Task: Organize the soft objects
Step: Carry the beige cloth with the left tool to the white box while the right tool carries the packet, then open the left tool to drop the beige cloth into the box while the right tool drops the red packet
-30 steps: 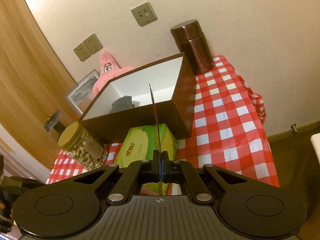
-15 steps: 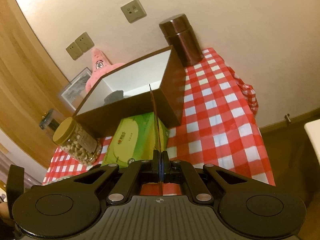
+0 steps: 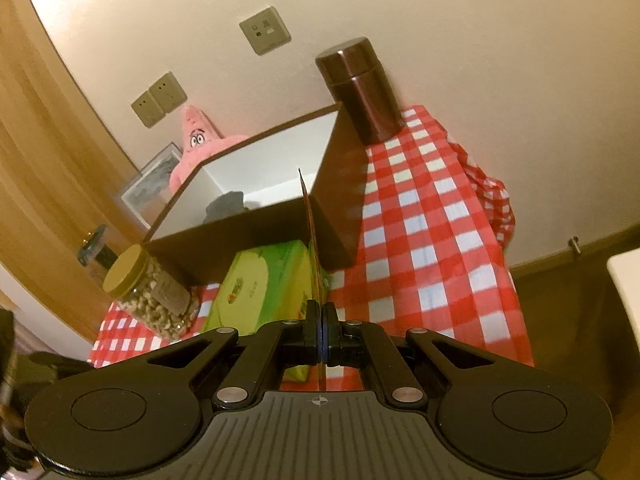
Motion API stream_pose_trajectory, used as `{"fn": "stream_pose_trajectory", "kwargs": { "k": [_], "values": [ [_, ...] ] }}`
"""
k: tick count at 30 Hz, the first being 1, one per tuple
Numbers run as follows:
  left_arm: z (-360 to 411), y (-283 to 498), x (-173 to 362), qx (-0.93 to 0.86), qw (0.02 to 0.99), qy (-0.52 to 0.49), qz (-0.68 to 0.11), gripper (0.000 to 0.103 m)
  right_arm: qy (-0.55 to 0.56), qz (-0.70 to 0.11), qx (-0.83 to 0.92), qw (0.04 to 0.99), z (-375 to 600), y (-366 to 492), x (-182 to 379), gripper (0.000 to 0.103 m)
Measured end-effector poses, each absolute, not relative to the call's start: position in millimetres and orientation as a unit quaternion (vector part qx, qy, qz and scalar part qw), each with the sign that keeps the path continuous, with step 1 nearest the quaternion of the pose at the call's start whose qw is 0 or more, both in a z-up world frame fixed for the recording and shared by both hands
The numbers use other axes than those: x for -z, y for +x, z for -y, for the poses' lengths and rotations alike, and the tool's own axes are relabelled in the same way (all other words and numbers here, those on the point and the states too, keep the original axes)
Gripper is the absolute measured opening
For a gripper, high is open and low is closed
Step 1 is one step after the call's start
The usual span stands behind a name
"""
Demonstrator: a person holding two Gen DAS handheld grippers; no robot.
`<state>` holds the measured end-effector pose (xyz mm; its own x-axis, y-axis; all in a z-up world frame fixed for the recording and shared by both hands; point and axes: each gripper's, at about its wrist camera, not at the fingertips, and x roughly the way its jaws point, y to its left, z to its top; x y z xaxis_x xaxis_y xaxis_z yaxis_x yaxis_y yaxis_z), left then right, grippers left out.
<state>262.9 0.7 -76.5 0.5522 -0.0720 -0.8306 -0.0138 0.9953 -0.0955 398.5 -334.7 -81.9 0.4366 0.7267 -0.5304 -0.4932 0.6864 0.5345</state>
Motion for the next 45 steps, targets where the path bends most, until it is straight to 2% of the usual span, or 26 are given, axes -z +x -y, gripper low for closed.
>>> {"fn": "stream_pose_trajectory", "kwargs": {
  "k": [8, 18, 26, 37, 38, 39, 40, 41, 45],
  "values": [
    [-35, 292, 16, -0.016, 0.917, -0.092, -0.389, 0.008, 0.158, -0.352, -0.394, 0.834, 323, 433, 59, 0.0],
    [-35, 389, -14, -0.04, 0.936, -0.092, -0.338, 0.009, 0.157, -0.297, -0.425, 0.841, 273, 496, 19, 0.0],
    [-32, 459, -6, -0.052, 0.932, -0.092, -0.347, 0.009, 0.154, -0.308, -0.424, 0.838, 220, 546, 23, 0.0],
    [-43, 511, 24, -0.068, 0.917, -0.098, -0.382, 0.01, 0.142, -0.324, -0.411, 0.84, 166, 592, 59, 0.002],
    [-44, 515, 26, -0.071, 0.915, -0.098, -0.384, 0.011, 0.132, -0.326, -0.408, 0.842, 162, 594, 60, 0.005],
    [-46, 518, 29, -0.072, 0.914, -0.098, -0.386, 0.015, 0.125, -0.325, -0.404, 0.846, 159, 595, 61, 0.025],
    [-47, 521, 31, -0.072, 0.913, -0.1, -0.388, 0.017, 0.12, -0.324, -0.399, 0.85, 158, 594, 62, 0.058],
    [-48, 524, 33, -0.075, 0.912, -0.103, -0.39, 0.019, 0.121, -0.321, -0.395, 0.852, 158, 593, 62, 0.069],
    [-51, 530, 38, -0.073, 0.91, -0.105, -0.395, 0.021, 0.109, -0.322, -0.407, 0.848, 160, 588, 65, 0.071]
  ]
}}
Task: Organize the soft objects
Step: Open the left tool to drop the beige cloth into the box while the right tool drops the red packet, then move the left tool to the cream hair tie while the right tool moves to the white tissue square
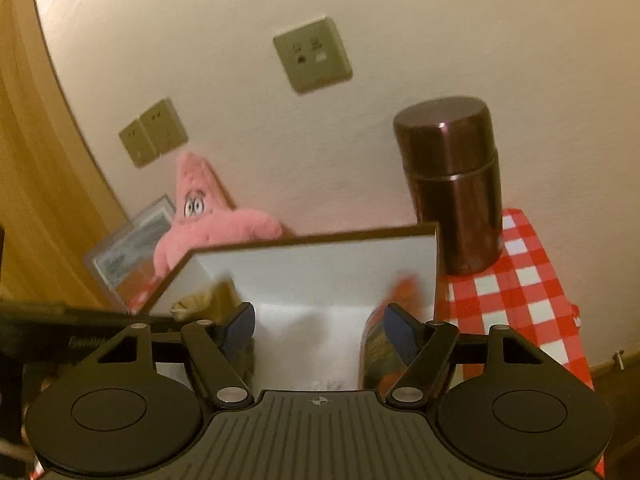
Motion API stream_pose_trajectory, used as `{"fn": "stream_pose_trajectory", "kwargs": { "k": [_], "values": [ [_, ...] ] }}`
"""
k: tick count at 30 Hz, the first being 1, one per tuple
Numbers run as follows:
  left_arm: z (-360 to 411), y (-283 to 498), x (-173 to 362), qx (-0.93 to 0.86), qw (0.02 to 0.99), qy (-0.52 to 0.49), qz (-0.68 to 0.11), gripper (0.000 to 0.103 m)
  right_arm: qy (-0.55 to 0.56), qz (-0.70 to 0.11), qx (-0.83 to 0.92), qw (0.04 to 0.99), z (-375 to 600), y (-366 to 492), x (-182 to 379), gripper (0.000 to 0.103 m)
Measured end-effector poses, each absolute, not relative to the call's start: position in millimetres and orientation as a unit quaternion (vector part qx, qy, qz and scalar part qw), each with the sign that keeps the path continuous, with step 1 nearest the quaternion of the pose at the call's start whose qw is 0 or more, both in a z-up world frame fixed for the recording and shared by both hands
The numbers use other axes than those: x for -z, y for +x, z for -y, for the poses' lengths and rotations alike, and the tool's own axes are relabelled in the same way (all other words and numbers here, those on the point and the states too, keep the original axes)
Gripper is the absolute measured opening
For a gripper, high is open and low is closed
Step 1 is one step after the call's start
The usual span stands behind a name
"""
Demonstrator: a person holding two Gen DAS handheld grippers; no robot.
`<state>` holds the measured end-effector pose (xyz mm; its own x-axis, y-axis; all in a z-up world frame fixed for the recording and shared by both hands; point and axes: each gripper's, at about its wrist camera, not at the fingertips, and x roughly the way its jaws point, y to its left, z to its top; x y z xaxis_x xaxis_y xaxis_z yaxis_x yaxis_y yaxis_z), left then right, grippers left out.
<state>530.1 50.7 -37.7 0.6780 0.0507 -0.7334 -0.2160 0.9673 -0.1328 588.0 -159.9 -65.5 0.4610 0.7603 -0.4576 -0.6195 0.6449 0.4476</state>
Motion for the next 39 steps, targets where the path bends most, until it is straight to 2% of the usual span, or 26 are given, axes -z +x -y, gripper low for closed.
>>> {"fn": "stream_pose_trajectory", "kwargs": {
  "k": [2, 6, 21, 29, 39],
  "values": [
    [-51, 531, 39, -0.071, 0.91, -0.106, -0.395, 0.022, 0.098, -0.327, -0.411, 0.846, 160, 584, 68, 0.071],
    [-49, 532, 38, -0.07, 0.91, -0.097, -0.398, 0.032, 0.083, -0.334, -0.414, 0.843, 161, 575, 70, 0.071],
    [-37, 489, 16, -0.076, 0.911, -0.097, -0.394, 0.038, 0.071, -0.324, -0.414, 0.848, 181, 541, 54, 0.071],
    [-14, 431, -8, -0.075, 0.918, -0.091, -0.379, 0.043, 0.086, -0.304, -0.432, 0.845, 213, 507, 41, 0.071],
    [-11, 326, -29, -0.099, 0.919, -0.101, -0.369, 0.047, 0.097, -0.333, -0.463, 0.816, 258, 450, 53, 0.071]
  ]
}}
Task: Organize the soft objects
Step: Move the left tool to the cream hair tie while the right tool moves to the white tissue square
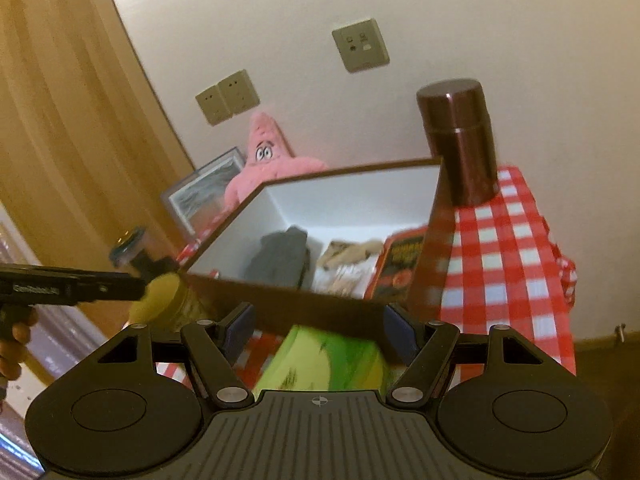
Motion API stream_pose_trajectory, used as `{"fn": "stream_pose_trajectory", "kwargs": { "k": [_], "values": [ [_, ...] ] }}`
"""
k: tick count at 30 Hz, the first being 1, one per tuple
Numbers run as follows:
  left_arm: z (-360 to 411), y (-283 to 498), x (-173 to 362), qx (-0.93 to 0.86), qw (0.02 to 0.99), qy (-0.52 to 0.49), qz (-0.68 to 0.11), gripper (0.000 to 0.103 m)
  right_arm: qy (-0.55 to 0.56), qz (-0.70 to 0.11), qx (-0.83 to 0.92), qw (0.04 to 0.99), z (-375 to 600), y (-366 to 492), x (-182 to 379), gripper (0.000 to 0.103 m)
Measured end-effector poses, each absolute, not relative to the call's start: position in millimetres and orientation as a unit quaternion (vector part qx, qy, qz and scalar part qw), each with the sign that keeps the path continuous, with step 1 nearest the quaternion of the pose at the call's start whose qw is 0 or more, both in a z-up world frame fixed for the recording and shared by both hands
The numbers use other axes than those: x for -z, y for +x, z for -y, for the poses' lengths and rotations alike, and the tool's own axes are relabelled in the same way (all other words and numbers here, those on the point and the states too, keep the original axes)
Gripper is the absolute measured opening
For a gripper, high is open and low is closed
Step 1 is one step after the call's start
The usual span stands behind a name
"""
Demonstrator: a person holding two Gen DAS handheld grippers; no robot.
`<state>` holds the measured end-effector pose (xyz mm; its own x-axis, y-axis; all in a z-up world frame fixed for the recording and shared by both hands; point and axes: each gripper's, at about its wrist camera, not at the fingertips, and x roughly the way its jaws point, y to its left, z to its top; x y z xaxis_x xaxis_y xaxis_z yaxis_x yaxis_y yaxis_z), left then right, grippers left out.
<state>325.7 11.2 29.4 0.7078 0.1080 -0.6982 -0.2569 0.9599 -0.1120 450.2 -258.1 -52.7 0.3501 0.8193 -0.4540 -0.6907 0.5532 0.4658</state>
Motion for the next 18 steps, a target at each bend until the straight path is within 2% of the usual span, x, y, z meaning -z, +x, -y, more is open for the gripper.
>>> {"fn": "stream_pose_trajectory", "kwargs": {
  "k": [18],
  "values": [
    [-85, 148, -45, -0.231, 0.902, -0.129, -0.342, 0.05, 0.086, -0.408, -0.443, 0.794, 265, 347, 96, 0.071]
  ]
}}
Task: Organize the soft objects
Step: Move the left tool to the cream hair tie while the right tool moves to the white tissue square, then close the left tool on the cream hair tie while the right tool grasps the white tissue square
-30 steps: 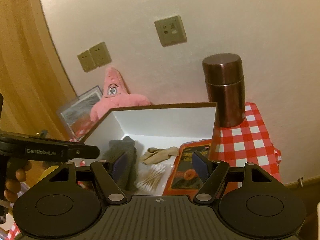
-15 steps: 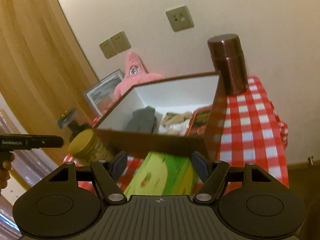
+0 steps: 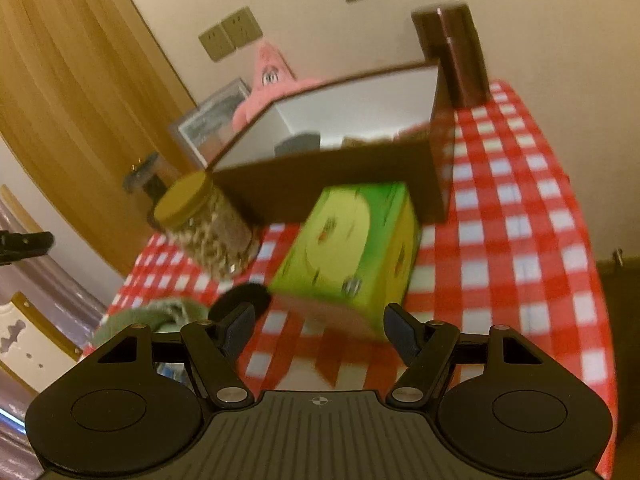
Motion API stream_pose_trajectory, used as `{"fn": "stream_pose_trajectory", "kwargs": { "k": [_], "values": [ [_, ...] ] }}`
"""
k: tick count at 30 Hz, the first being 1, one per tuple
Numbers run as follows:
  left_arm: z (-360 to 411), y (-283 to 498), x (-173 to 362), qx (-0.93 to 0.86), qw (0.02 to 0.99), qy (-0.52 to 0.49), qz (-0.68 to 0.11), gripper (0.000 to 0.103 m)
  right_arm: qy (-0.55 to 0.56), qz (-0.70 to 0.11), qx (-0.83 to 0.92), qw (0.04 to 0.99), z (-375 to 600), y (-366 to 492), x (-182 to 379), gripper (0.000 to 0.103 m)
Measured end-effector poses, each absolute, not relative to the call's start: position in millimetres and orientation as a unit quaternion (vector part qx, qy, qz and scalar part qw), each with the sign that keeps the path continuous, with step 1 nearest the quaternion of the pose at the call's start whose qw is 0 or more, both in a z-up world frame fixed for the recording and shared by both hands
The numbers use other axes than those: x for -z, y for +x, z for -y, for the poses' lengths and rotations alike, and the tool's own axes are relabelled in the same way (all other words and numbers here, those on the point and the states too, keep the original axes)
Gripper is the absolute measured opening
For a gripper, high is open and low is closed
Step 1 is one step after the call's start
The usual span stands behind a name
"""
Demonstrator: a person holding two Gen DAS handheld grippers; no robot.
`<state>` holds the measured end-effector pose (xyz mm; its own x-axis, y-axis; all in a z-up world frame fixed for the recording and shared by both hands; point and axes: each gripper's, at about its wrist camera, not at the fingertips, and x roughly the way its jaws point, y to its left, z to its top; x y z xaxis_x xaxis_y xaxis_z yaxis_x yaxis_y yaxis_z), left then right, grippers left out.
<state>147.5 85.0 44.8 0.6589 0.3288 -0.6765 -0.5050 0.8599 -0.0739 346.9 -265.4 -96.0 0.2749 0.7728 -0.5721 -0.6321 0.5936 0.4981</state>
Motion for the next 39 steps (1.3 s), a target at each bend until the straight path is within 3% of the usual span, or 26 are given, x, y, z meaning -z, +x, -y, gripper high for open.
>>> {"fn": "stream_pose_trajectory", "kwargs": {
  "k": [18, 25, 39],
  "values": [
    [-107, 73, 47, -0.231, 0.862, -0.168, -0.42, 0.05, 0.001, -0.459, -0.401, 0.793, 231, 282, 143, 0.071],
    [-110, 69, 76, -0.23, 0.851, -0.174, -0.439, 0.05, 0.005, -0.465, -0.39, 0.795, 216, 277, 158, 0.085],
    [-119, 54, 99, -0.248, 0.84, -0.177, -0.45, 0.05, -0.046, -0.427, -0.384, 0.817, 180, 273, 181, 0.088]
  ]
}}
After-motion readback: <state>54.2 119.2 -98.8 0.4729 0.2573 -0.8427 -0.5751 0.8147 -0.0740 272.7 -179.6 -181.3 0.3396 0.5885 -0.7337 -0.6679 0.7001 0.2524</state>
